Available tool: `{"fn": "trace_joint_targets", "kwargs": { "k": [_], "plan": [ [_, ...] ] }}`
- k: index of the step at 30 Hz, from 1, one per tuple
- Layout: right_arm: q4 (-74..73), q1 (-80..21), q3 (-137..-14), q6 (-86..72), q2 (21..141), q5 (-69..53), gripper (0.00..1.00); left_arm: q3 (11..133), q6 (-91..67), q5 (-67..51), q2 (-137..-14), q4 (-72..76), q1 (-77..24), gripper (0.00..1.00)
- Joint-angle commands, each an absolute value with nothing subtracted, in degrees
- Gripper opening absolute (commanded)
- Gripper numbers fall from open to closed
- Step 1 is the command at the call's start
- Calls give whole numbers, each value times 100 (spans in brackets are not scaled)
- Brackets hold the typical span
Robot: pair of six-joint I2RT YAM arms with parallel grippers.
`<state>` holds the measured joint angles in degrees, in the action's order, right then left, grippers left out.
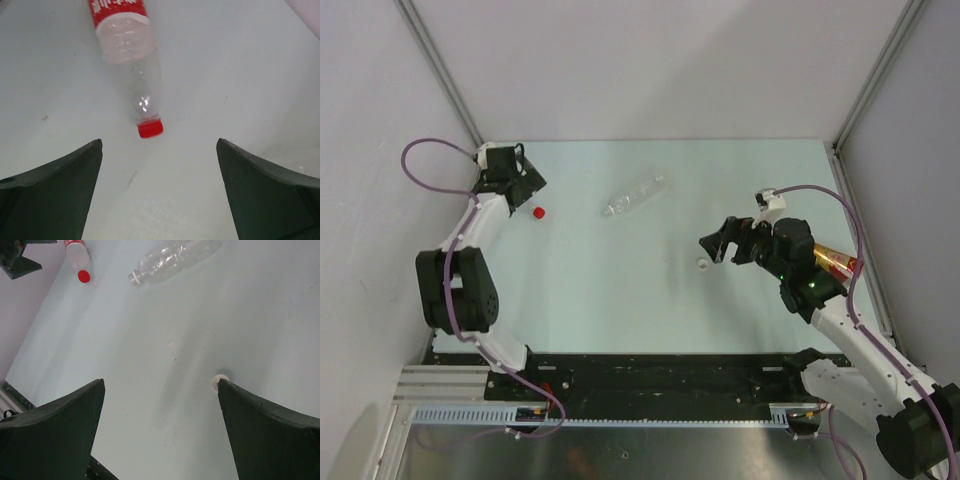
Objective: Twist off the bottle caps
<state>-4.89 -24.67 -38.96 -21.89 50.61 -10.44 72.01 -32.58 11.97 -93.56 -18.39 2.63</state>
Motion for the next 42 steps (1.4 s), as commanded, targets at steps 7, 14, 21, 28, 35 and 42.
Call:
{"fn": "trace_joint_targets", "kwargs": {
  "k": [7, 14, 21, 28, 35, 42],
  "plan": [
    [-233, -2682, -3894, -2053, 5208, -845, 99, 8974, -3284, 1955, -10982, -2659, 527, 99],
    [-184, -2836, -3894, -2013, 5380, -696, 99, 10088, -2922, 2168, -12248, -3253, 638, 99],
    [-156, -2837, -3893, -2016, 5460, -683, 99, 10380, -2724, 1910, -12826, -3309, 748, 92],
    [-149, -2807, -3894, -2034, 5473, -772, 99, 10382, -2666, 1346, -12944, -3333, 791, 68],
    [-102, -2744, -3913, -2154, 5380, -1085, 99, 9800, -2836, 790, -12258, -3291, 746, 69],
    [30, -2728, -3937, -2398, 5302, -1774, 99, 8940, -2345, -206, -10736, -2978, 406, 72]
  ]
}}
